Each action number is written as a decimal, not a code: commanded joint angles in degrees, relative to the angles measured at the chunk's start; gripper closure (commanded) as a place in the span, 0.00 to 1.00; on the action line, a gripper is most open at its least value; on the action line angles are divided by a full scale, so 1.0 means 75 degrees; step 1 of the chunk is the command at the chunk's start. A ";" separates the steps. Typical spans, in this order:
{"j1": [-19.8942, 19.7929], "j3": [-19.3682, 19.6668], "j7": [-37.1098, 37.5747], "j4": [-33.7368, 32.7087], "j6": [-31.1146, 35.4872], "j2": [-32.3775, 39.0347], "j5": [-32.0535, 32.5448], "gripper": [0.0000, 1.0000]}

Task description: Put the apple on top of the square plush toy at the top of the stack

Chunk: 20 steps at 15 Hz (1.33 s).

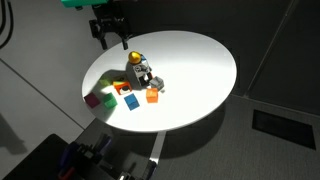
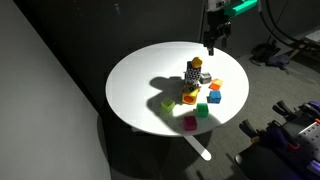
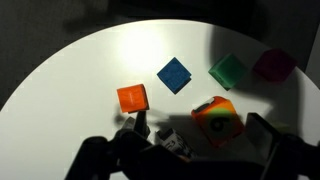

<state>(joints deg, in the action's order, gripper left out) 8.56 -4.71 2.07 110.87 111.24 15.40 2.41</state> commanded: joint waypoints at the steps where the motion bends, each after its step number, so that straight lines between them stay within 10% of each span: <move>1: -0.0164 -0.0077 -0.0194 0.0731 -0.0109 -0.0792 -0.0258 0.00; 20: -0.0334 0.0013 -0.0267 0.2887 0.0649 -0.3352 -0.0385 0.00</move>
<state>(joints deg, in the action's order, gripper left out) 6.79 -4.69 -0.22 129.73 113.47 -6.39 0.69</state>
